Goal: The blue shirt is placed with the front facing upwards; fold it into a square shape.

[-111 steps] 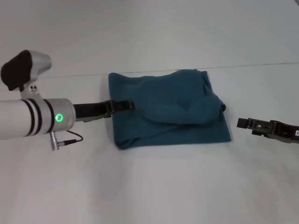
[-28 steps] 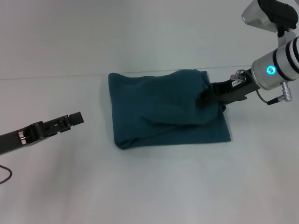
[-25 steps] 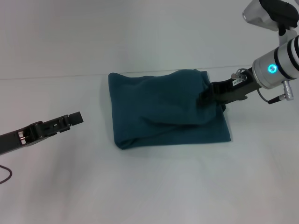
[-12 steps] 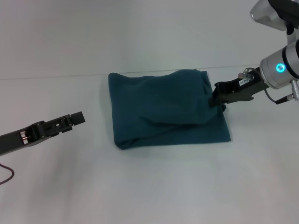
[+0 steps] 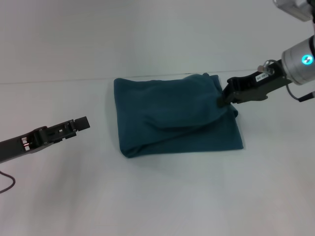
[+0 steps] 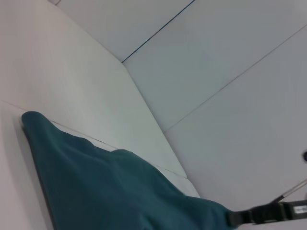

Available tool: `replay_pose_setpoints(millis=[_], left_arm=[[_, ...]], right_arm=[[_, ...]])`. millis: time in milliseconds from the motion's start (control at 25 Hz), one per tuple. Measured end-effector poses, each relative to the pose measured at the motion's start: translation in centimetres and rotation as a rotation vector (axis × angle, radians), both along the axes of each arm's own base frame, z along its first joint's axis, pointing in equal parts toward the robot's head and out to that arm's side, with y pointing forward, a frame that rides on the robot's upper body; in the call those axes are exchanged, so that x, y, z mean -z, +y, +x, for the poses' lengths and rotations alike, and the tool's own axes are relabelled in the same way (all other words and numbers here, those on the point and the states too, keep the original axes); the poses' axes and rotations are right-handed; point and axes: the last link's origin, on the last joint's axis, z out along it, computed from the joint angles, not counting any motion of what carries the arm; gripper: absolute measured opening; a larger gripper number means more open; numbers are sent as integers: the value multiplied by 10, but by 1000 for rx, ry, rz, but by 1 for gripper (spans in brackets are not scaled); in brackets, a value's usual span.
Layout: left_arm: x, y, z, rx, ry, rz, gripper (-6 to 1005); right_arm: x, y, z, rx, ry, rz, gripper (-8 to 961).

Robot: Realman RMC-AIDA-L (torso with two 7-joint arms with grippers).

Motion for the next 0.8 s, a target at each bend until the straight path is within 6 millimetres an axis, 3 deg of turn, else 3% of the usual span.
replay_pose_setpoints(millis=[80, 280, 800], left_arm=[[0, 0, 0, -1, 1, 1, 933], [0, 3, 0, -3, 5, 7, 933], [2, 8, 5, 0, 4, 11, 932]], right_arm=[[-3, -5, 3, 2, -20, -21, 20], [4, -8, 33, 76, -96, -23, 20], [13, -7, 45, 93, -183, -11, 19]])
